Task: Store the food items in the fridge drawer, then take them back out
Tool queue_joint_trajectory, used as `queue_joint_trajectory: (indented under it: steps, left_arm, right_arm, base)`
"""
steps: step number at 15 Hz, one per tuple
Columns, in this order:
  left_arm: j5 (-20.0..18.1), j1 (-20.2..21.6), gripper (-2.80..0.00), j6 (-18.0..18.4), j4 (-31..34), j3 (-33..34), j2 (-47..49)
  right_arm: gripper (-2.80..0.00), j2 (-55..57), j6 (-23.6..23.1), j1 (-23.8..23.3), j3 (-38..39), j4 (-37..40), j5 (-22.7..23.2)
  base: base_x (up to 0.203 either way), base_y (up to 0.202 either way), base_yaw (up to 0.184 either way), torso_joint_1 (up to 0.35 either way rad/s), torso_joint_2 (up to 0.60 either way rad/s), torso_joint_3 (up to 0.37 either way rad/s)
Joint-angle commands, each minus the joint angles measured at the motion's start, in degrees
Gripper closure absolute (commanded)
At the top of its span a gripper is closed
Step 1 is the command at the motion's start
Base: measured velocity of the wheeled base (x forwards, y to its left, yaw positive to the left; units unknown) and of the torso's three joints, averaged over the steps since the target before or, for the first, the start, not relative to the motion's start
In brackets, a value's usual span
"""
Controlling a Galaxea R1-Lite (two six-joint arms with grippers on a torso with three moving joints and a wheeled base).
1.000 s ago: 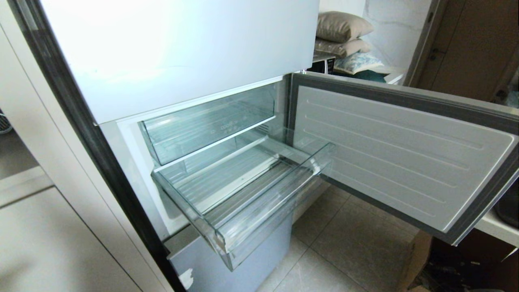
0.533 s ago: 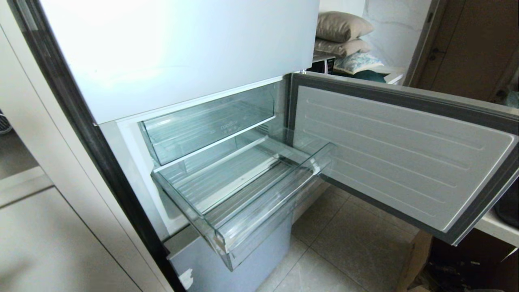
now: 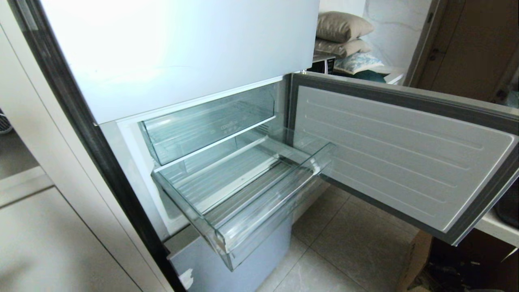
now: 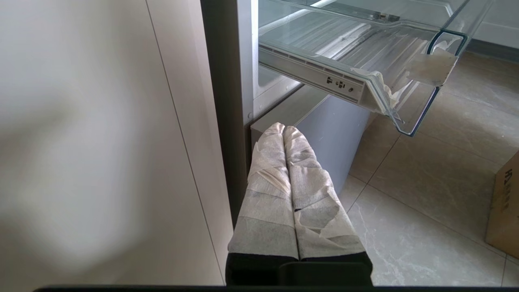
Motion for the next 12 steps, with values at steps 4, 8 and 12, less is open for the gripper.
queue_joint_trajectory:
  steps: [4,8,12]
  left_arm:
    - [0.01,0.00,0.00,0.00,0.01,0.00,-0.02]
    - [0.01,0.00,0.00,0.05,0.01,0.00,-0.02]
    - [0.01,0.00,0.00,0.00,0.01,0.00,-0.02]
  right_arm:
    - [0.00,0.01,0.44,0.01,0.00,0.34,0.05]
    - [0.00,0.01,0.62,0.01,0.00,0.34,0.05]
    - [0.00,0.01,0.64,0.01,0.00,0.34,0.03]
  base:
    - [0.000,0.000,0.000,0.000,0.00,0.000]
    - [0.001,-0.006,0.137,0.001,0.00,0.003]
    - [0.001,-0.007,0.175,0.002,0.00,0.004]
